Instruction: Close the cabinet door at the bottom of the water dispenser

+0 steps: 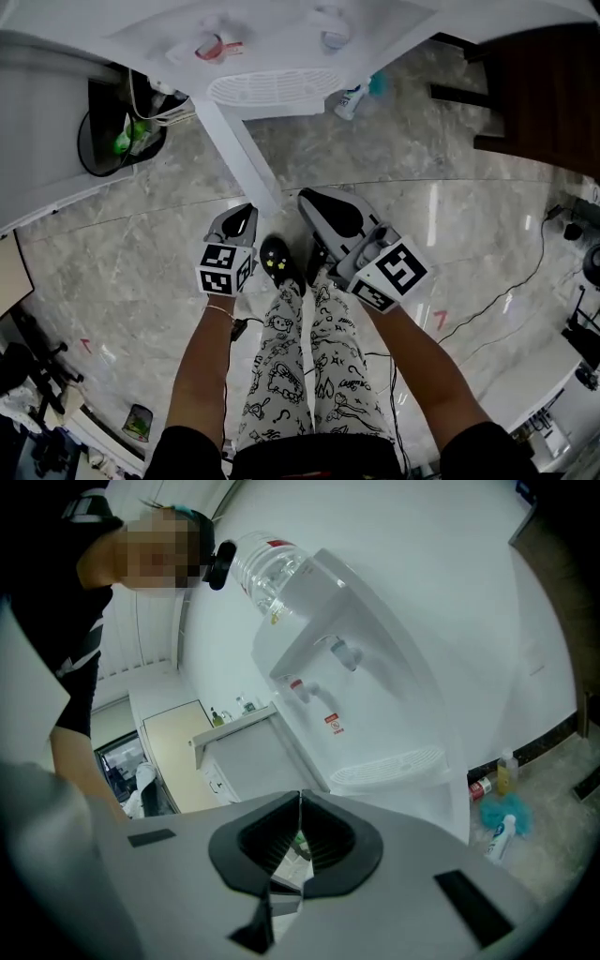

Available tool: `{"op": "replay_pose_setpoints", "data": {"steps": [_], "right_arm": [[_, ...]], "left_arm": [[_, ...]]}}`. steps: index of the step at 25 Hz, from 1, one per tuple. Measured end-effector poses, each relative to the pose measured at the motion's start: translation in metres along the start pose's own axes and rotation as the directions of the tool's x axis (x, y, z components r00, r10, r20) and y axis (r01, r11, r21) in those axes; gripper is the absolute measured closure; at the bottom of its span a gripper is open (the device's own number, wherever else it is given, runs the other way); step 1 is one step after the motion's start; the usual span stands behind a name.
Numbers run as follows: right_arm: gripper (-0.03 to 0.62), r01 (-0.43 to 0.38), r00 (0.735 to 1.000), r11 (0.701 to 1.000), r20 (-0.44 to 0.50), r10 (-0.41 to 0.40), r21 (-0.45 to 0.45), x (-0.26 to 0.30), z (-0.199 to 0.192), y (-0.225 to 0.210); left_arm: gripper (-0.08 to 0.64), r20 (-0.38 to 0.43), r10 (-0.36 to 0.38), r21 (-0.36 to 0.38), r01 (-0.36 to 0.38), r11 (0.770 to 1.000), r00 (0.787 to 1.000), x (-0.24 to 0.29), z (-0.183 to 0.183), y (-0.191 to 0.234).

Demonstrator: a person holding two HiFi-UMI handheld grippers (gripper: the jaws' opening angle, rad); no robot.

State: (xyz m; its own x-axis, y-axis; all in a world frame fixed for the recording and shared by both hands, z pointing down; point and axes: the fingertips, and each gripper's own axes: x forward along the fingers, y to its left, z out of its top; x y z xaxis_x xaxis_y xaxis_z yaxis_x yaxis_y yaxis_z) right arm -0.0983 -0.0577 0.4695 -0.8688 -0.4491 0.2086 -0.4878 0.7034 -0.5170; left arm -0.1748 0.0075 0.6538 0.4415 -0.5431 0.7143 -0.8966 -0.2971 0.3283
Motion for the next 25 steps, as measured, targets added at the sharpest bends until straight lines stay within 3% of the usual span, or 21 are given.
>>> {"op": "replay_pose_setpoints", "data": {"steps": [3, 11, 17, 22, 25], "right_arm": [[0.575, -0.017, 1.000, 1.000, 0.011, 0.017, 0.011, -0.010, 0.006, -0.010], [0.575, 0.109, 0.993, 0.994, 0.032, -0.110, 0.022, -0.037, 0.009, -0.067], [0.575, 0.104, 0.994, 0.994, -0.027, -0.103, 0.027, -0.048, -0.004, -0.097], [0.575, 0.103, 0.995, 0.994, 0.004, -0.103, 0.041, -0.059, 0.004, -0.108], [0.575, 0.112, 0.993, 0.992, 0.031, -0.114, 0.062, -0.063, 0.012, -0.114]], "left_arm": [[0.563, -0.001, -0.038, 0.020, 0.038, 0.999, 0.999, 0.023, 0.017, -0.022], [0.563, 0.047, -0.133, 0.013, 0.132, 0.991, 0.990, 0.091, 0.073, -0.057], [0.563, 0.092, -0.120, -0.045, 0.125, 0.991, 0.988, 0.126, 0.116, -0.063], [0.563, 0.099, -0.119, 0.005, 0.119, 0.993, 0.988, 0.150, 0.145, -0.062], [0.563, 0.123, -0.070, 0.023, 0.067, 0.997, 0.990, 0.160, 0.163, -0.054]]}}
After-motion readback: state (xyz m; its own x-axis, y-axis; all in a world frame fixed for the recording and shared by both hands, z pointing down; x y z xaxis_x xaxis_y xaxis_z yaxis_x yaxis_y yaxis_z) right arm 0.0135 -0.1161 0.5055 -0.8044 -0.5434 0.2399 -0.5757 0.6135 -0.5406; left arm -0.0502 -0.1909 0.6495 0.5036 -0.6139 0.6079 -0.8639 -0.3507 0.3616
